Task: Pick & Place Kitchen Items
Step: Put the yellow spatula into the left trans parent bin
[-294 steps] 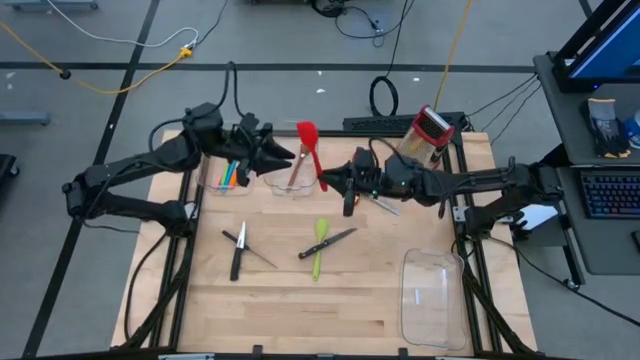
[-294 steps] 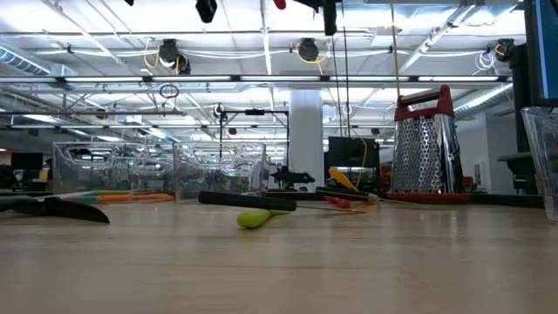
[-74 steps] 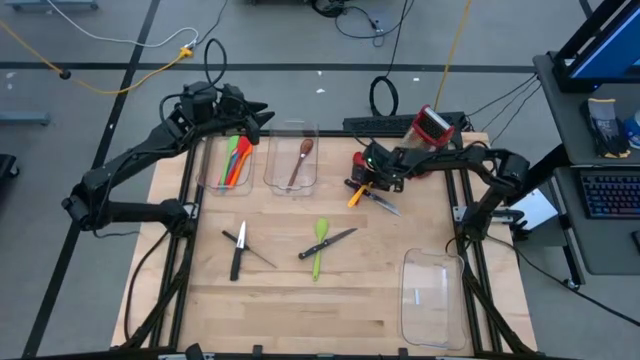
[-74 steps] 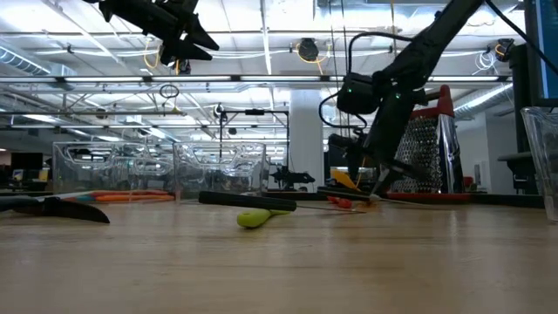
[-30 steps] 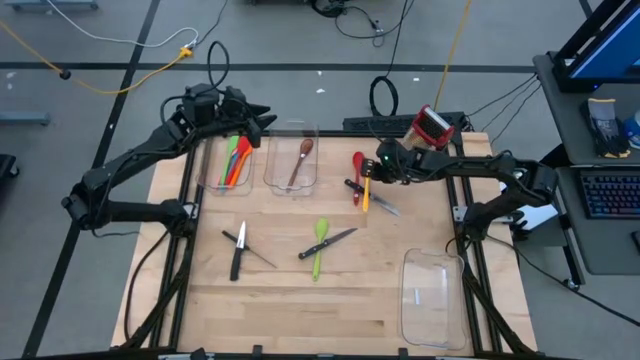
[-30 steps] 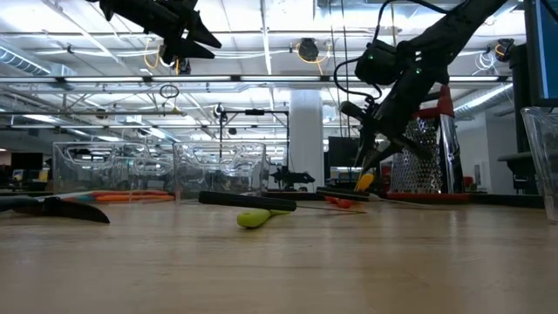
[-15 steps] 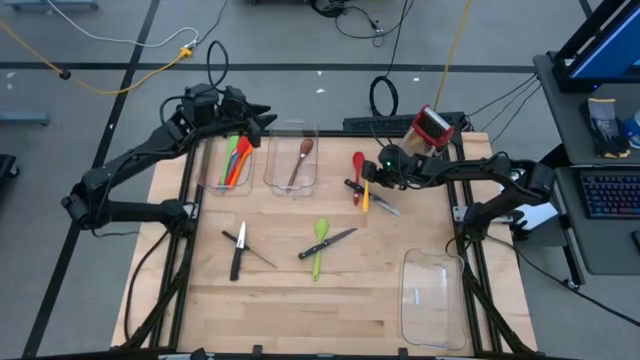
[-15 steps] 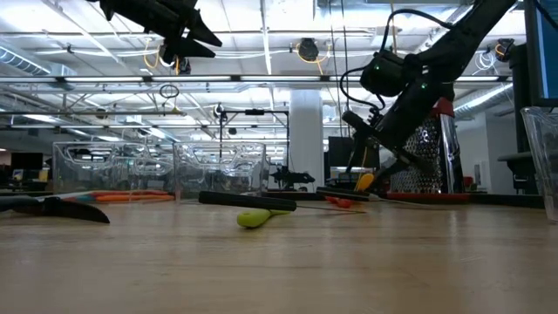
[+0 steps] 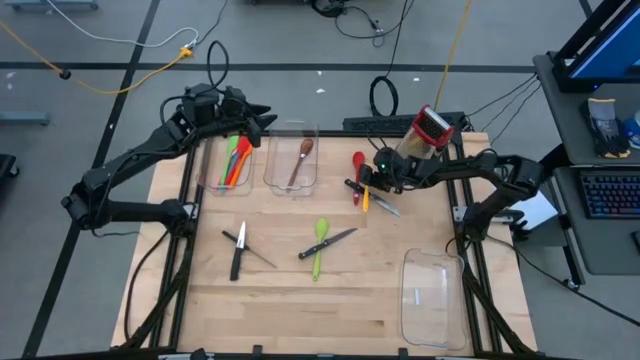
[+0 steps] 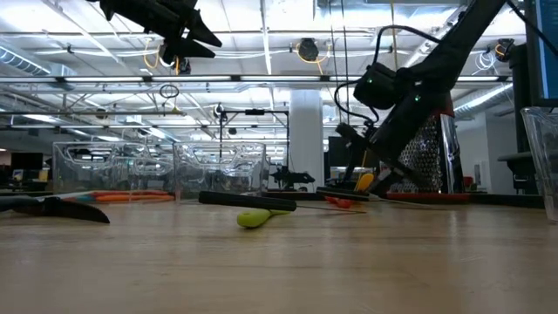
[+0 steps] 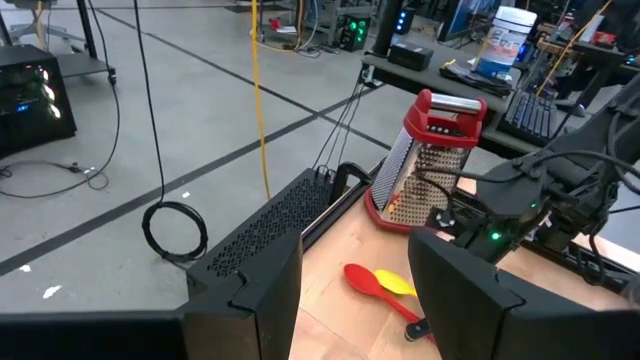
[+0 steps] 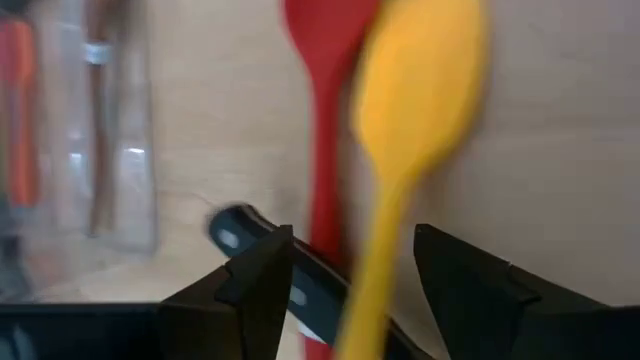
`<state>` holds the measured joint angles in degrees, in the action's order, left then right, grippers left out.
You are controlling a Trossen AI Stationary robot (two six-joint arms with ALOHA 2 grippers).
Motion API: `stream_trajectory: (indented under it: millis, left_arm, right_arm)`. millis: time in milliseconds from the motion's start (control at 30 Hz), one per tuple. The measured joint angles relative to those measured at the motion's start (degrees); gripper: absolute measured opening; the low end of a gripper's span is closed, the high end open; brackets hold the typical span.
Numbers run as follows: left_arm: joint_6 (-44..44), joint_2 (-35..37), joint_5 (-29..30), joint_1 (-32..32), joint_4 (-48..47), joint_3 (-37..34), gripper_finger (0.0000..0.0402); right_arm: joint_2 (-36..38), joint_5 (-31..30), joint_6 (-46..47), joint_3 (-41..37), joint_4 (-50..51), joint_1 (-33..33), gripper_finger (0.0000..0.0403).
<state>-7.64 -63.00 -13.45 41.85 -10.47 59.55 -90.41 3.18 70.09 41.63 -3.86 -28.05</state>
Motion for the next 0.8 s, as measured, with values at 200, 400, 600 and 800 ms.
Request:
stream_trajectory:
  millis: [200,400,600,800]
  left_arm:
    - [0.24,0.0,0.01,0.0,-0.07,0.0,0.0189]
    - [0.08,0.0,0.01,-0.04,-0.53,0.0,0.0189]
    - [0.0,0.0,0.01,-0.04,-0.5,0.0,0.0189]
    - [-0.28,0.0,0.01,-0.04,-0.51,0.0,0.0189]
  right_arm:
    - [-3.94,-0.12,1.71,0.15,-2.74,-0.39,0.02]
    - [-5.7,-0.66,2.95,0.2,-2.76,-0.48,0.0191]
    - [-5.47,-2.75,2.86,0.04,-2.15,-0.95,0.0127]
    - [-5.54,-3.13,-0.17,-0.02,-2.06,-1.25,0.0033]
